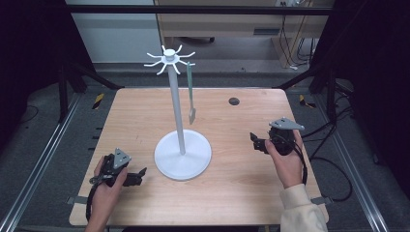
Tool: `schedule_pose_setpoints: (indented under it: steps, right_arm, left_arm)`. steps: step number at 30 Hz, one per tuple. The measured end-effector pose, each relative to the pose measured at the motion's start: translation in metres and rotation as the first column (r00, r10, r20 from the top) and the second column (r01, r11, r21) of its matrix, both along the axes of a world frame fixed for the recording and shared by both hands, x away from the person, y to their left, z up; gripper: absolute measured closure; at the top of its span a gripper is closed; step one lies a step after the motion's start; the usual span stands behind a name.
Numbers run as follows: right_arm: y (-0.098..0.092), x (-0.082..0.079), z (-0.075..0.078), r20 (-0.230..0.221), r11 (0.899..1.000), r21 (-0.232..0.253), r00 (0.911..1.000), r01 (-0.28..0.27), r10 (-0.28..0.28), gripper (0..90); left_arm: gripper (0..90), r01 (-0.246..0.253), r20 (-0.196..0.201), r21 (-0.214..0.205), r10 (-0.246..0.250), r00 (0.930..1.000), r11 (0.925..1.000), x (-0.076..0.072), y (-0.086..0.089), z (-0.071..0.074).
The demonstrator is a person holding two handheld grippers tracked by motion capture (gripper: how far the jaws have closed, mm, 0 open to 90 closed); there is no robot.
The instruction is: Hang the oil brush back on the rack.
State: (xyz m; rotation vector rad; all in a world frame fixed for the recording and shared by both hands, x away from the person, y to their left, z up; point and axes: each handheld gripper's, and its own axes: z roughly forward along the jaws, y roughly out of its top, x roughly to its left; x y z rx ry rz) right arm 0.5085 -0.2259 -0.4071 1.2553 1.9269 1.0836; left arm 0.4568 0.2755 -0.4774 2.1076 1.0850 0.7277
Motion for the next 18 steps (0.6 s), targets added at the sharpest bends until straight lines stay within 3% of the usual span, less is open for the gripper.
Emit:
schedule_pose_setpoints:
  steps: [9,18]
  right_arm:
    - [-0.003,0.003,-0.027,-0.063,1.0,0.009,0.998,-0.008,0.008,13.4]
    - [0.01,0.005,-0.057,-0.143,0.999,-0.015,0.9886,-0.051,0.048,12.3]
  left_arm:
    - [2.6,0.0,0.001,-0.002,0.0,1.0,1.0,0.0,0.0,0.0]
    - [2.6,0.009,0.002,0.002,-0.009,1.0,1.0,0.001,-0.001,0.0]
